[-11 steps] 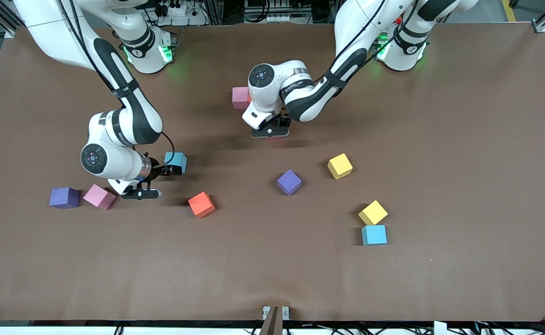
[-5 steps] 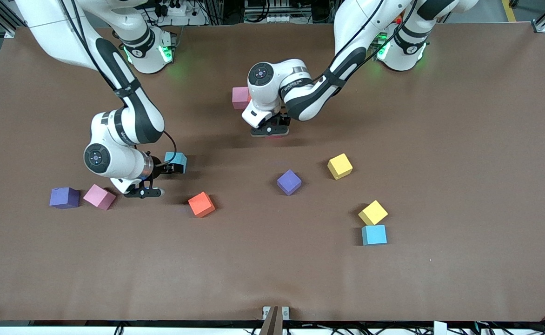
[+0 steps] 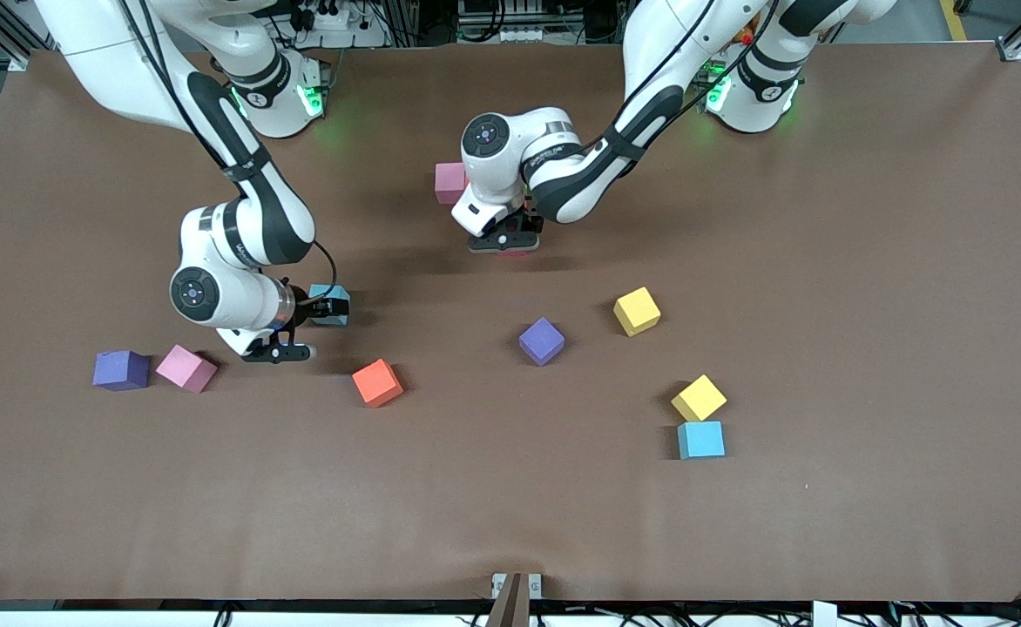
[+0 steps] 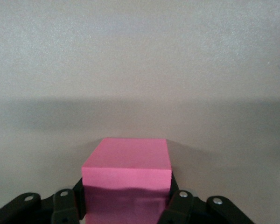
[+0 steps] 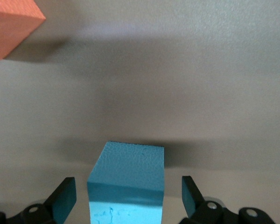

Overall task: Form number 2 with 11 blocks
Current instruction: 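Grasp the cyan cube with the right gripper while the left gripper lowers red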

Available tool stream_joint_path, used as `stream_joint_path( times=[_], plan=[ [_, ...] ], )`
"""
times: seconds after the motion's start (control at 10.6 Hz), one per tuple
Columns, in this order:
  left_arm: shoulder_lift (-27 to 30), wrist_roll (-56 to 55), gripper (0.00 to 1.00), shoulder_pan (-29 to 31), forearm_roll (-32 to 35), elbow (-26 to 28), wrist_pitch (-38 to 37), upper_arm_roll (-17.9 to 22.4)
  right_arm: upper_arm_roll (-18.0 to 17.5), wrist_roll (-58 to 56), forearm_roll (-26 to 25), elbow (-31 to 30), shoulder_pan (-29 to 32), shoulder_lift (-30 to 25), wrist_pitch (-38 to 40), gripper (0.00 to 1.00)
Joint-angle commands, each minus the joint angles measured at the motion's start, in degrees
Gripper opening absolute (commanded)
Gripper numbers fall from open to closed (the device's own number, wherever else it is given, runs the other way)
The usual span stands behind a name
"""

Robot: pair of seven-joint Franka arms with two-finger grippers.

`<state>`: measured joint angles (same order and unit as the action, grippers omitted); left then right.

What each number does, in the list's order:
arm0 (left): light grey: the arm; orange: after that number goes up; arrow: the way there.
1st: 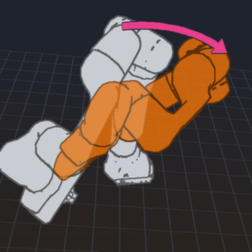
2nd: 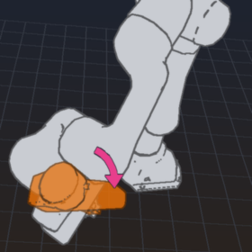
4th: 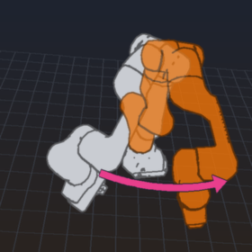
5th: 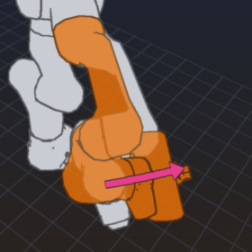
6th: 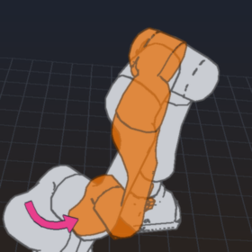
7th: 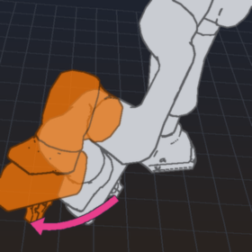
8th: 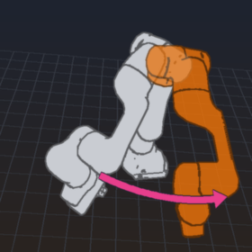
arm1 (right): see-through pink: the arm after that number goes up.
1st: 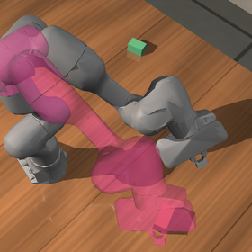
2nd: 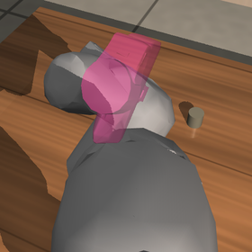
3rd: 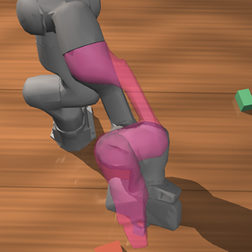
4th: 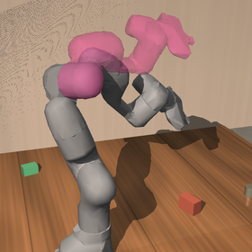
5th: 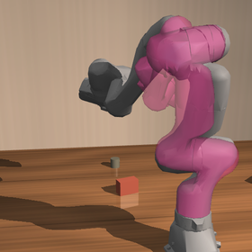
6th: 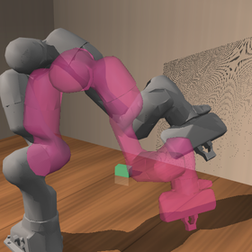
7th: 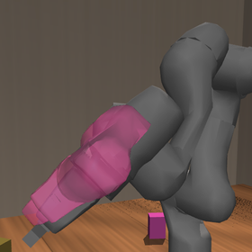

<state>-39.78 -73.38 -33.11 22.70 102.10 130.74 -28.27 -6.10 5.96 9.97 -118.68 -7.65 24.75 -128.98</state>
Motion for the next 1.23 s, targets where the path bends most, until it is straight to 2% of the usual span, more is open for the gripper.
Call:
stream_joint_path(
  times=[0.0,0.19,0.57,1.04,1.13],
  plan=[
    [0.5,-1.9,0.99,-0.4,0.8,1.2,-1.1,0.0,0.0,-0.3,0.7,-2.6,-0.6,-1.5,-0.7,0.99],
    [0.5,-1.9,1.0,-0.2,0.8,0.8,-1.1,0.0,0.0,-0.3,0.7,-3.0,-0.8,-1.5,-0.9,0.95],
    [1.0,-1.9,1.0,0.3,0.6,-1.9,-1.7,0.0,0.0,-0.4,0.7,-3.3,-0.9,-1.3,-1.8,0.77],
    [0.6,-8.5,1.0,2.9,0.4,-11.6,-6.3,1.5,0.1,-0.8,0.6,-4.8,-0.9,-1.0,-3.6,0.76],
    [0.6,-10.8,1.0,3.1,-0.2,-12.1,-6.3,3.1,0.1,-0.8,0.6,-5.2,-1.0,-1.0,-4.0,0.72]
  ],
)
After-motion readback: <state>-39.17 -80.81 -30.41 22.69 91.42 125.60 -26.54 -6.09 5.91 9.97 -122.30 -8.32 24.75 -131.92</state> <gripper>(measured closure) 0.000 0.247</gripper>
